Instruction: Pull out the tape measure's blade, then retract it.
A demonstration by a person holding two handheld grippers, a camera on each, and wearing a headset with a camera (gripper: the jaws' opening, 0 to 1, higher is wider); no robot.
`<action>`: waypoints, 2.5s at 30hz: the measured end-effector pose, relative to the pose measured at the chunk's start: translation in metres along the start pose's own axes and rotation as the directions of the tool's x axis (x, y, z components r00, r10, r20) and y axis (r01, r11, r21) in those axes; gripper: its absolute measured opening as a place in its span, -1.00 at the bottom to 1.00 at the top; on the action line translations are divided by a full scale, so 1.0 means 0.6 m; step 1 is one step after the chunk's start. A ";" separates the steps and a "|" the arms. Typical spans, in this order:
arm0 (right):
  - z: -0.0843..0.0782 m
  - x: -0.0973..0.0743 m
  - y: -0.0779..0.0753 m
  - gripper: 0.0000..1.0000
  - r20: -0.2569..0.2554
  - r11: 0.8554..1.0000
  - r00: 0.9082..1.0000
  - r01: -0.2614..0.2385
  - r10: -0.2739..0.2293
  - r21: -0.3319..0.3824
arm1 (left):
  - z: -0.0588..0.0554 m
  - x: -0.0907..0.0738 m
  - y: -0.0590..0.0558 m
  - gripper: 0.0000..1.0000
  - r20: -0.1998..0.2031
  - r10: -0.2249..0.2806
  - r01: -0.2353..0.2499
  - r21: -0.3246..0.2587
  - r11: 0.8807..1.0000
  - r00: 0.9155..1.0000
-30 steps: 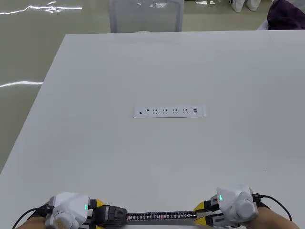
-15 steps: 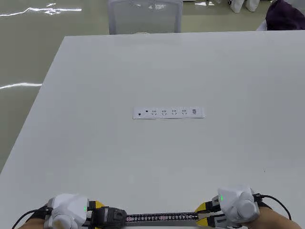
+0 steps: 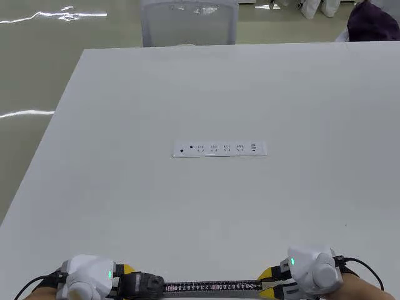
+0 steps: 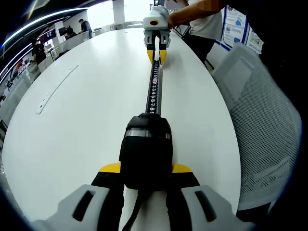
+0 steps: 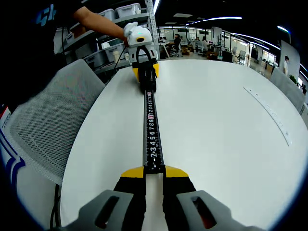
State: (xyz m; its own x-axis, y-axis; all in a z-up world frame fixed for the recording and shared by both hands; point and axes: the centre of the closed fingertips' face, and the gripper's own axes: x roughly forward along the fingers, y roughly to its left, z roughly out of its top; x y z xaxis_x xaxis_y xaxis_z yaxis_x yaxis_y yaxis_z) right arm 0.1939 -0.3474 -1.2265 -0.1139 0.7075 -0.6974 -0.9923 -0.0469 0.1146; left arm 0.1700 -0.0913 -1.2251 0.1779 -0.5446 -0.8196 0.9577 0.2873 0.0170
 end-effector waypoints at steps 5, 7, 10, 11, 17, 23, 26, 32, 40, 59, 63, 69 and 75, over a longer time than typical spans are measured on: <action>-0.003 -0.001 0.001 -0.82 0.001 1.000 1.000 -0.002 0.002 0.005 | 0.000 0.000 0.000 -0.41 -0.003 -0.002 0.002 0.001 1.000 1.000; -0.003 -0.002 0.001 -0.82 0.001 1.000 1.000 -0.002 0.002 0.007 | 0.000 0.000 0.000 -0.41 -0.004 -0.002 0.002 0.001 1.000 1.000; -0.006 -0.003 0.001 -0.82 0.000 1.000 1.000 -0.002 0.002 0.008 | 0.001 0.000 -0.001 -0.41 -0.005 -0.002 0.002 0.002 1.000 1.000; -0.007 -0.003 0.001 -0.82 0.001 1.000 1.000 -0.002 0.002 0.009 | 0.001 0.000 -0.001 -0.41 -0.006 -0.002 0.002 0.002 1.000 1.000; -0.013 -0.010 -0.001 -0.82 -0.002 1.000 1.000 0.003 -0.003 0.011 | 0.002 0.000 -0.001 -0.41 -0.009 -0.004 0.004 0.002 1.000 1.000; -0.021 -0.016 0.000 -0.81 -0.006 1.000 1.000 0.004 -0.004 0.016 | 0.002 0.001 -0.001 -0.41 -0.011 -0.005 0.005 0.004 1.000 1.000; -0.026 -0.017 -0.001 -0.81 -0.009 1.000 1.000 0.006 -0.006 0.020 | 0.002 0.002 -0.001 -0.41 -0.012 -0.006 0.006 0.005 1.000 1.000; -0.030 -0.017 0.001 -0.81 -0.013 1.000 1.000 0.008 -0.008 0.029 | 0.004 0.004 -0.002 -0.41 -0.013 -0.007 0.007 0.005 1.000 1.000; -0.038 -0.010 0.000 -0.78 -0.040 1.000 0.999 0.016 -0.016 0.014 | 0.008 0.007 -0.002 -0.40 -0.017 -0.018 0.018 0.011 1.000 1.000; -0.041 -0.005 -0.001 -0.72 -0.065 0.998 0.997 0.049 -0.051 -0.027 | 0.007 0.008 -0.002 -0.38 -0.041 -0.022 0.024 0.035 0.999 0.999; -0.039 -0.003 0.002 -0.67 -0.060 0.998 0.997 0.054 -0.055 -0.025 | 0.007 0.008 -0.003 -0.38 -0.043 -0.020 0.022 0.049 0.999 0.999; -0.036 -0.001 0.004 -0.60 -0.060 0.998 0.997 0.056 -0.058 -0.020 | 0.006 0.009 -0.001 -0.37 -0.042 -0.012 0.014 0.053 0.998 0.999; -0.041 -0.005 0.005 -0.52 -0.066 0.997 0.995 0.074 -0.074 -0.011 | 0.008 0.010 -0.002 -0.33 -0.043 -0.004 0.007 0.063 0.998 0.999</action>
State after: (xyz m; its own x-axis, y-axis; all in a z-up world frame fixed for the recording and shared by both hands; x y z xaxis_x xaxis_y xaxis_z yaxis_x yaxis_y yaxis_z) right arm 0.1901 -0.3672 -1.2414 -0.0427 0.6608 -0.7494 -0.9985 -0.0023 0.0549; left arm 0.1708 -0.0985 -1.2272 0.1638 -0.5115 -0.8435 0.9712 0.2336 0.0470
